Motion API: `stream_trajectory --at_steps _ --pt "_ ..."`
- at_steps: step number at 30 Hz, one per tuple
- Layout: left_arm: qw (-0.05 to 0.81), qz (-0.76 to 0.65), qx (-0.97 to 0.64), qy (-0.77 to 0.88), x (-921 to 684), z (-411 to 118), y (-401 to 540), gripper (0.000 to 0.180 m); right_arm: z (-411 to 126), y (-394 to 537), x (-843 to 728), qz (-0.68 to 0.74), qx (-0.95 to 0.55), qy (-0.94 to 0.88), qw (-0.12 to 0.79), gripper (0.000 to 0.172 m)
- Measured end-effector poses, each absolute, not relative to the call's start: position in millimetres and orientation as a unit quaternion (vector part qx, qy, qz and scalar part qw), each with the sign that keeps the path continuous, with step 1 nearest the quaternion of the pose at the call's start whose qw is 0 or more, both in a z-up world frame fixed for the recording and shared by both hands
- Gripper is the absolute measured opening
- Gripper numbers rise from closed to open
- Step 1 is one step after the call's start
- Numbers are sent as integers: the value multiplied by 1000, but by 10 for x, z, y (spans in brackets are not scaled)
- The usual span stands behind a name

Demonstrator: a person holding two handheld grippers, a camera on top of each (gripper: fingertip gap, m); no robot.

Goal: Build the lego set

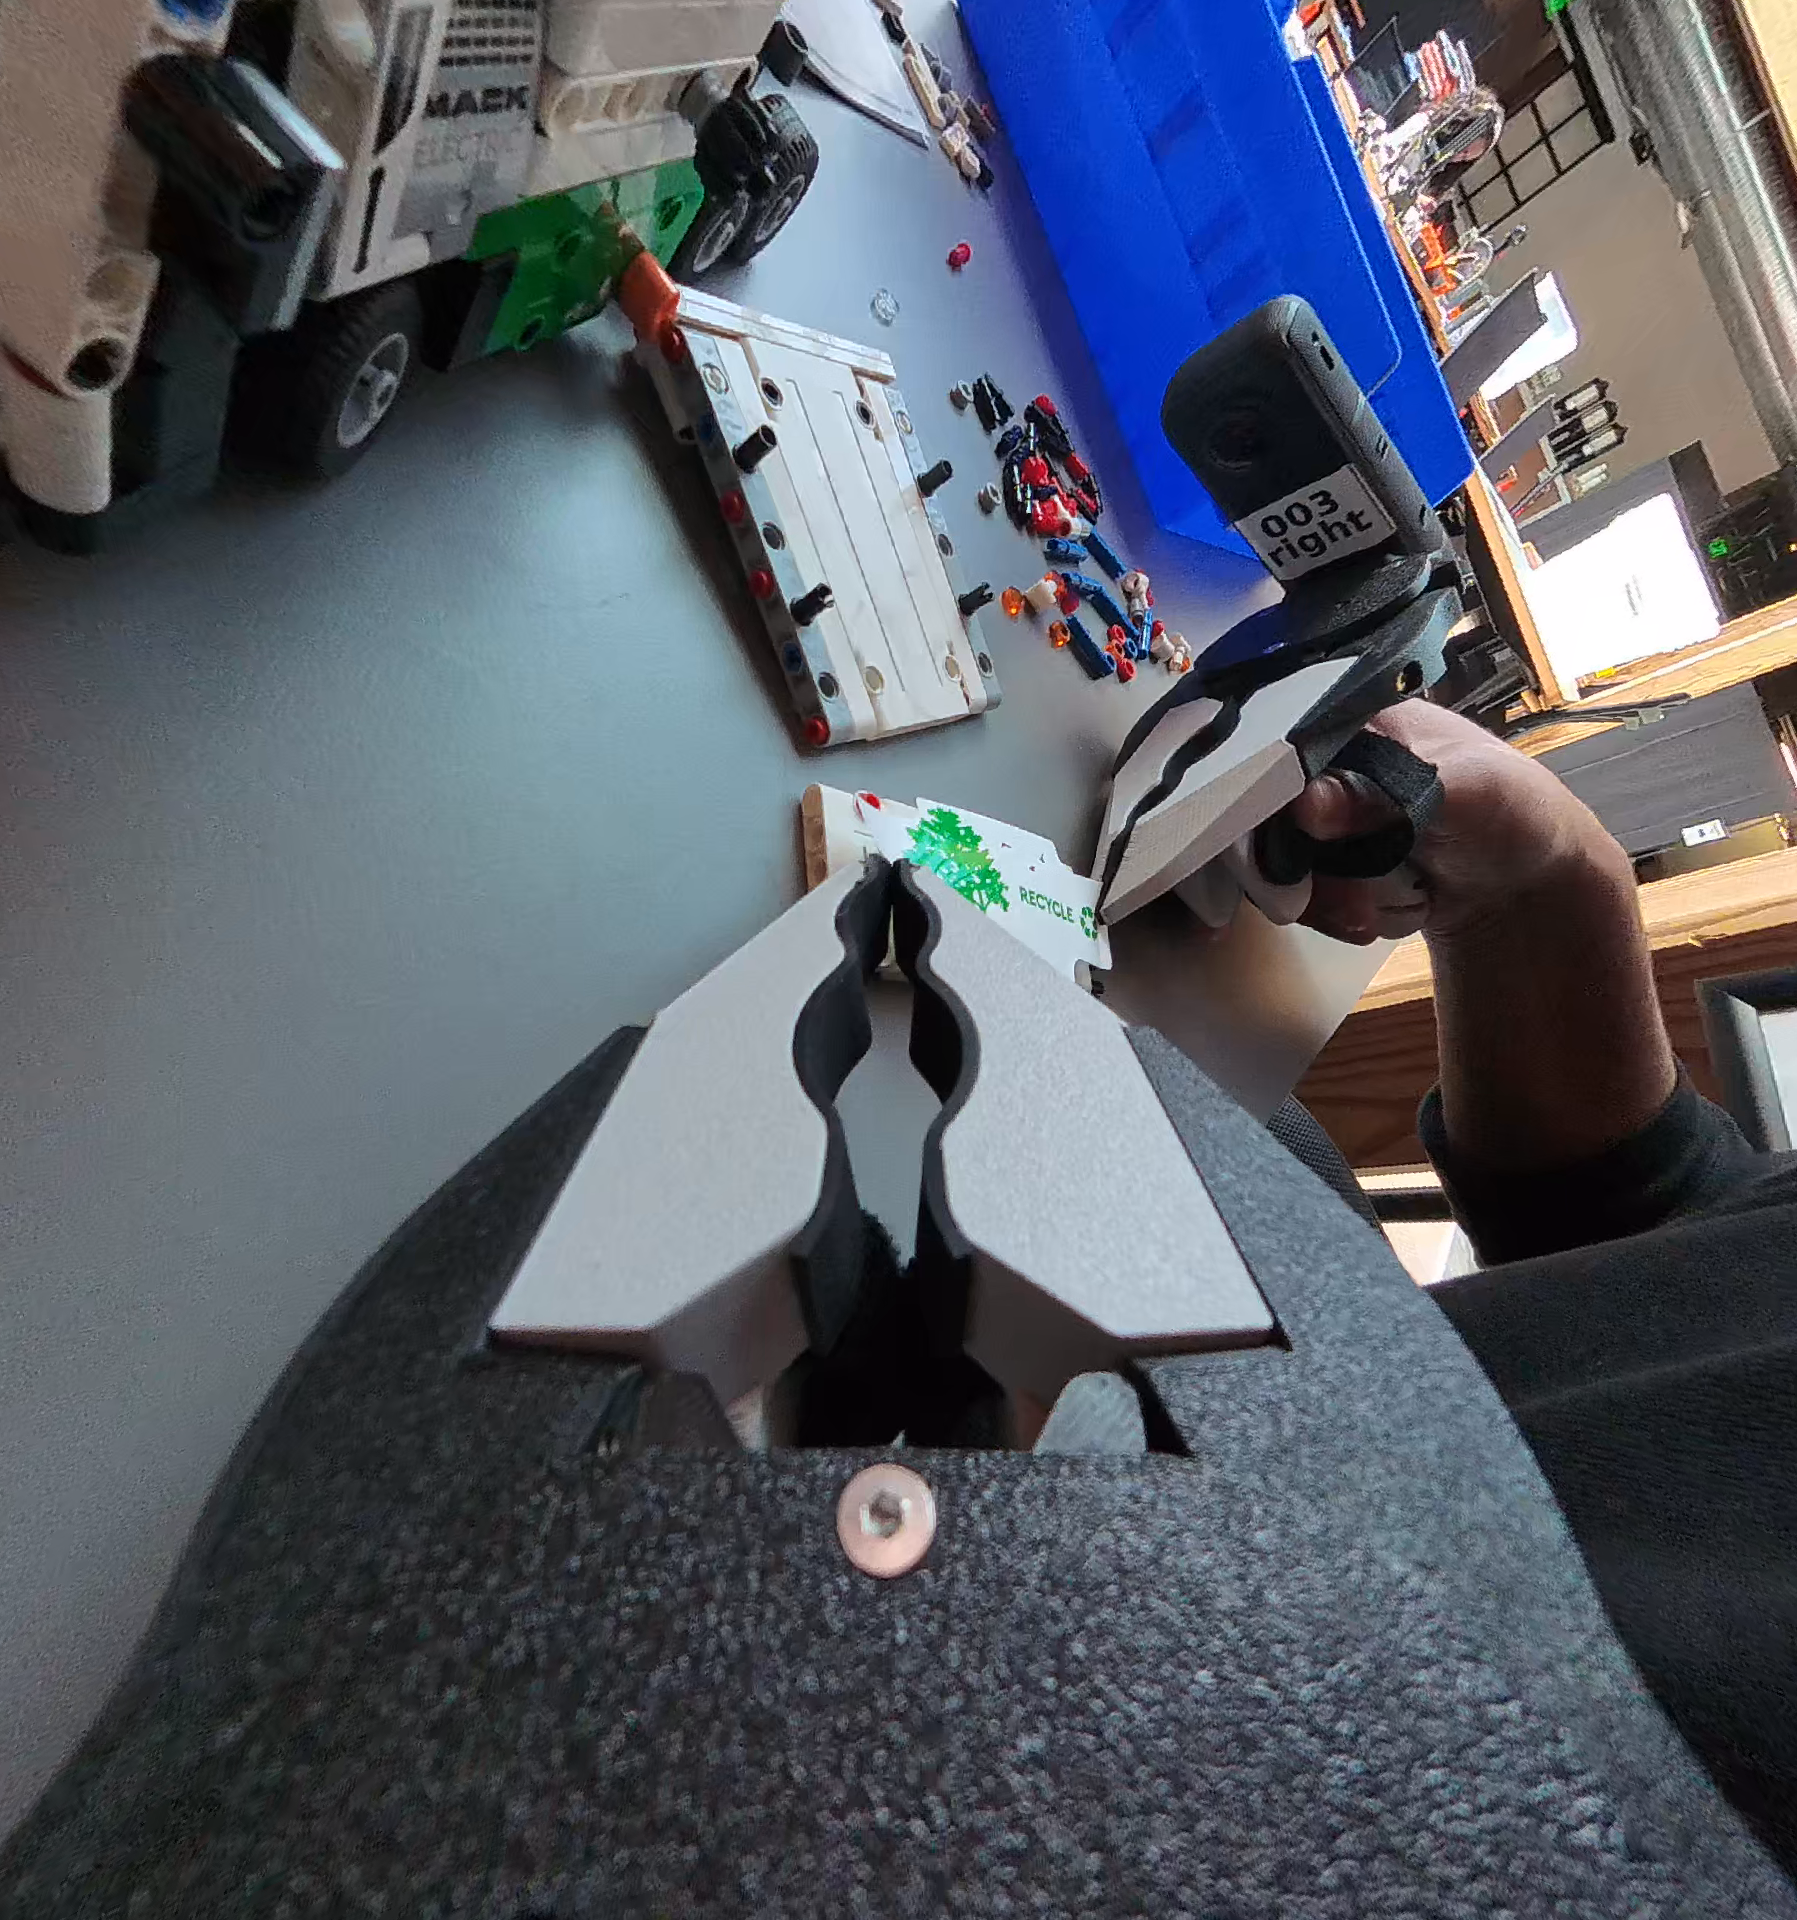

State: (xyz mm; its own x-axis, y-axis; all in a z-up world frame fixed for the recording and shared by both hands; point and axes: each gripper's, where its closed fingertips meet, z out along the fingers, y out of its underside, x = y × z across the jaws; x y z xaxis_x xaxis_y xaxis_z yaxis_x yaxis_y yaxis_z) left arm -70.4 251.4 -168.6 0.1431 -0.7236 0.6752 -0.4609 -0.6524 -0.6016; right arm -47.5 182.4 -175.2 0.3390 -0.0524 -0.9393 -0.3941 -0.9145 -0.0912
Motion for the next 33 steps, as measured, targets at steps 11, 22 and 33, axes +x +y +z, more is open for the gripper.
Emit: stream_trajectory --at_steps 11,22,33 --pt "117 -511 -752 399 -689 -1728 2507 0 -1760 1825 -443 557 -805 142 147 0" --pt "116 -509 -754 400 -690 -1741 2504 0 -1785 1820 -449 552 -811 139 134 0" --pt "107 -505 -758 398 -696 -1767 2503 0 -1777 1822 -444 555 -808 141 138 0"
